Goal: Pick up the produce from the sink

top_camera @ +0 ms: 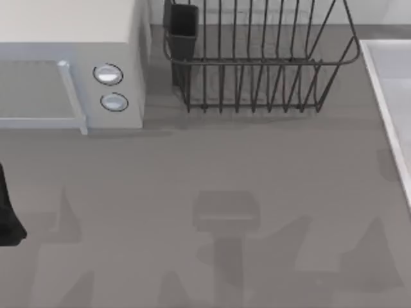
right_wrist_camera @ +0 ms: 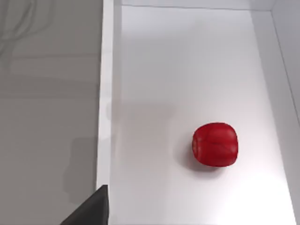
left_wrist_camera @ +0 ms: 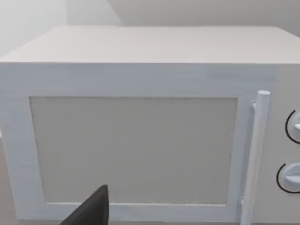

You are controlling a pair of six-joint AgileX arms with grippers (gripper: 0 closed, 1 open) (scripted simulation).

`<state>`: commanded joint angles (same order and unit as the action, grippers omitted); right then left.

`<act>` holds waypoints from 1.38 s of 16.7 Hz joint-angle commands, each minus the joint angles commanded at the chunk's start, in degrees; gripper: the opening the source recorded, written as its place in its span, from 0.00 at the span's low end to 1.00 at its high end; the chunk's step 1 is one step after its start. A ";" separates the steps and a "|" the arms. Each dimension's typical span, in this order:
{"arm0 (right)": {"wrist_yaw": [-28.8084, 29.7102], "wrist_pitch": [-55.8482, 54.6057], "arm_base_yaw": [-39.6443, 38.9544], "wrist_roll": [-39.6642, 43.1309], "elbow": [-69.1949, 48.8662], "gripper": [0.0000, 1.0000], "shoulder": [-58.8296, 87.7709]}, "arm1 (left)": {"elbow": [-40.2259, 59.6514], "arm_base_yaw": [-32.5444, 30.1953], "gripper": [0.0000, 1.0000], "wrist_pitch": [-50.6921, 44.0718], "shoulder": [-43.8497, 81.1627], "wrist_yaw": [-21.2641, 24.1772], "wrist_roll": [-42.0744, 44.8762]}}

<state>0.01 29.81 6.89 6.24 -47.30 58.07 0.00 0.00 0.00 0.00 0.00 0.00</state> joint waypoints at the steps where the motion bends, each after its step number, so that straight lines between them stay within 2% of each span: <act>1: 0.00 2.89 0.67 0.61 -4.66 1.00 5.68 | 0.00 0.00 1.00 0.00 0.00 0.00 0.00; 8: 0.11 22.24 5.01 4.67 -36.18 1.00 43.84 | 0.00 0.00 1.00 0.00 0.00 0.00 0.00; 13: 0.19 32.50 7.28 6.82 -52.99 1.00 64.09 | 0.00 0.00 1.00 0.00 0.00 0.00 0.00; 17: 0.21 36.52 8.19 7.67 -59.54 1.00 72.03 | 0.00 0.00 1.00 0.00 0.00 0.00 0.00; 23: 0.22 36.71 7.93 7.69 -59.87 1.00 72.53 | 0.00 0.00 1.00 0.00 0.00 0.00 0.00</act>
<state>0.23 66.52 14.82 13.93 -107.17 130.60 0.00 0.00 0.00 0.00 0.00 0.00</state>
